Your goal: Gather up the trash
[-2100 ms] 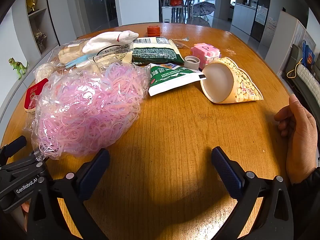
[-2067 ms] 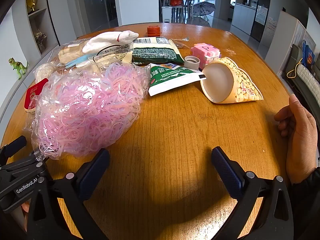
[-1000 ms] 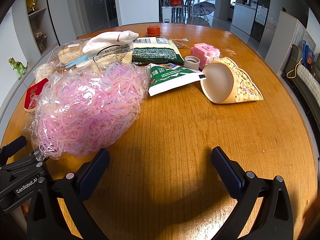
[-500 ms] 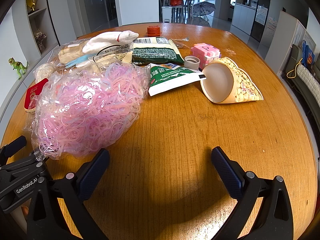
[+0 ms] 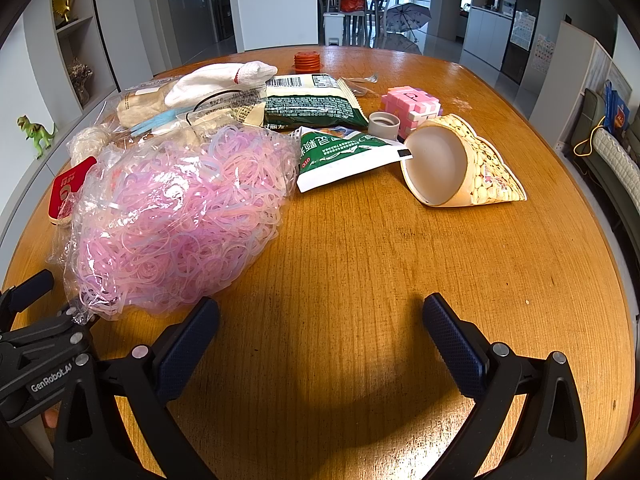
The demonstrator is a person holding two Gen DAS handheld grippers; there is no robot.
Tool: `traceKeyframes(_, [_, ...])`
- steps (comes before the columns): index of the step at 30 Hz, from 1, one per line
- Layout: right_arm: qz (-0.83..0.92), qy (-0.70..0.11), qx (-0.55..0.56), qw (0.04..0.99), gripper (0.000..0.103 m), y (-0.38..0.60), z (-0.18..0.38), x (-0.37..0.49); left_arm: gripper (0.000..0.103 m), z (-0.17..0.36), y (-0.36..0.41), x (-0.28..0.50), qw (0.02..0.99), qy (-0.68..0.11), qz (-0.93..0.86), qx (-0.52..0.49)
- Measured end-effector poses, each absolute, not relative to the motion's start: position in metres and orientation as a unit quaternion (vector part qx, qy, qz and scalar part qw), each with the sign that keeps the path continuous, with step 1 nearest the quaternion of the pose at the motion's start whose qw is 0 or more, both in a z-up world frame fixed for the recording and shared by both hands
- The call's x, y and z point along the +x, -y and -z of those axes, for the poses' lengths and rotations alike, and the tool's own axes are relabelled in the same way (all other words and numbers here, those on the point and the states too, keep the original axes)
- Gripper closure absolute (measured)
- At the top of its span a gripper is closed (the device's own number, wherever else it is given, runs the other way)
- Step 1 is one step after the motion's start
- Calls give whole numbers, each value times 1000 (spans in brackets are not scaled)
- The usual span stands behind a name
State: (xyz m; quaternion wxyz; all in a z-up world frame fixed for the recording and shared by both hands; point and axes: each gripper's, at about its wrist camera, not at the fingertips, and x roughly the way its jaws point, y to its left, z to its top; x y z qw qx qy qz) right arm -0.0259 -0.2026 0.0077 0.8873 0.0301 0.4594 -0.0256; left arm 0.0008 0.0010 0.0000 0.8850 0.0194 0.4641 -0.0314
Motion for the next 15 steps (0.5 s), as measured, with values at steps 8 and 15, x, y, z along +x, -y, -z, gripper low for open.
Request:
traceKeyframes(8, [26,-459,30,887,2,203,-8,-26,6,-2,-3,0,885,-464,32,20])
traceKeyframes(15, [26,-459,30,887,2,203,-8,-26,6,-4,-4,0,885,-464,32,20])
